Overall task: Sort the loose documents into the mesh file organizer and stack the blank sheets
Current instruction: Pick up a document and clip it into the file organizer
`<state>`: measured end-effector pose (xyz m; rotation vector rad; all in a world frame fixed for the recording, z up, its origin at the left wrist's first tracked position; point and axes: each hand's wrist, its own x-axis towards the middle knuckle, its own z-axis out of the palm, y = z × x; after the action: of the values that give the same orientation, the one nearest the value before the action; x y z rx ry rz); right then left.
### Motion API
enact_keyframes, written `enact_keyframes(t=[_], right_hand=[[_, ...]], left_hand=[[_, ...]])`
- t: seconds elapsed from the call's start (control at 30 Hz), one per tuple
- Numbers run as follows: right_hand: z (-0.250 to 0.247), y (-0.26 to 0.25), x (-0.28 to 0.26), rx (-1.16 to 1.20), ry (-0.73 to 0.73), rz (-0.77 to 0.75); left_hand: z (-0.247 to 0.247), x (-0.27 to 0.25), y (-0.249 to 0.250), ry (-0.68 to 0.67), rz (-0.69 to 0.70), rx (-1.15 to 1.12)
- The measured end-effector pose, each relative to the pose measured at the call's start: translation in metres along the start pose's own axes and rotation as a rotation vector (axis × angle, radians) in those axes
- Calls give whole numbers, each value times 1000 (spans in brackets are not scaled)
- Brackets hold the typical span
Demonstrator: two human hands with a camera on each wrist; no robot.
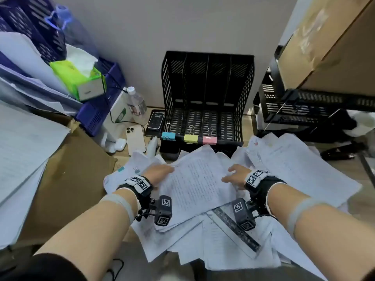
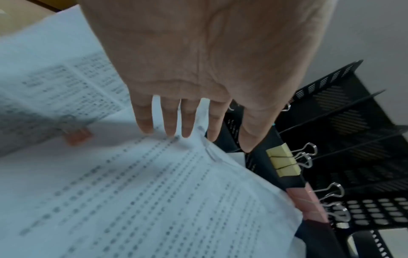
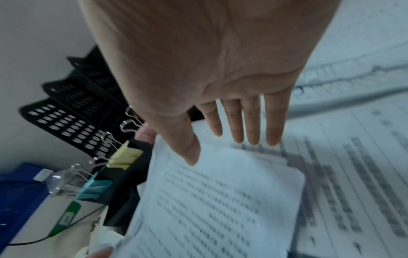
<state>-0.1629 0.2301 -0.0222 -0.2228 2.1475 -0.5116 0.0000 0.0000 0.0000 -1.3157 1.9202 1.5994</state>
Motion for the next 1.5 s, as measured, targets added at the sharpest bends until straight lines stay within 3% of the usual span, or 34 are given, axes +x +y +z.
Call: enact_keyframes(t=[0.33, 0.57, 0.67, 0.77, 0.87, 0.93, 1.0, 1.03, 1.07, 1.13, 1.23, 1.43, 1.5], right_hand=[[40, -6, 8, -107, 45, -114], [40, -3, 6, 68, 42, -103], [35, 4, 4, 220, 49, -67], [34, 6, 8, 286, -15, -11], [34, -8, 0, 258, -61, 5], [25, -20, -7, 143, 163, -40], [10, -35, -17, 119, 409, -197], [5, -43, -20, 87, 439, -292], [-1, -54, -28, 32, 382, -385], [-7, -71, -38, -7, 83, -477], [-5, -80, -52, 148, -268, -459], [-11, -42, -62, 492, -371, -456], [-13, -27, -57, 519, -224, -404]], left_hand=[[-28, 37, -74, 207, -106, 115], [-57, 26, -89, 222, -146, 82], [-66, 17, -91, 112, -217, -27], [-72, 10, -87, -35, -152, -234], [-80, 5, -72, 68, 33, -162], [-86, -4, -54, 136, 174, 182], [-93, -11, -34, 106, 263, 444], [-95, -15, -23, 63, 282, 517], [-98, -21, -10, 47, 303, 576], [-100, -24, 12, 7, 320, 613], [-91, -27, 36, -7, 343, 562], [-73, -21, 52, -54, 307, 228], [-67, -20, 58, -53, 306, 177]])
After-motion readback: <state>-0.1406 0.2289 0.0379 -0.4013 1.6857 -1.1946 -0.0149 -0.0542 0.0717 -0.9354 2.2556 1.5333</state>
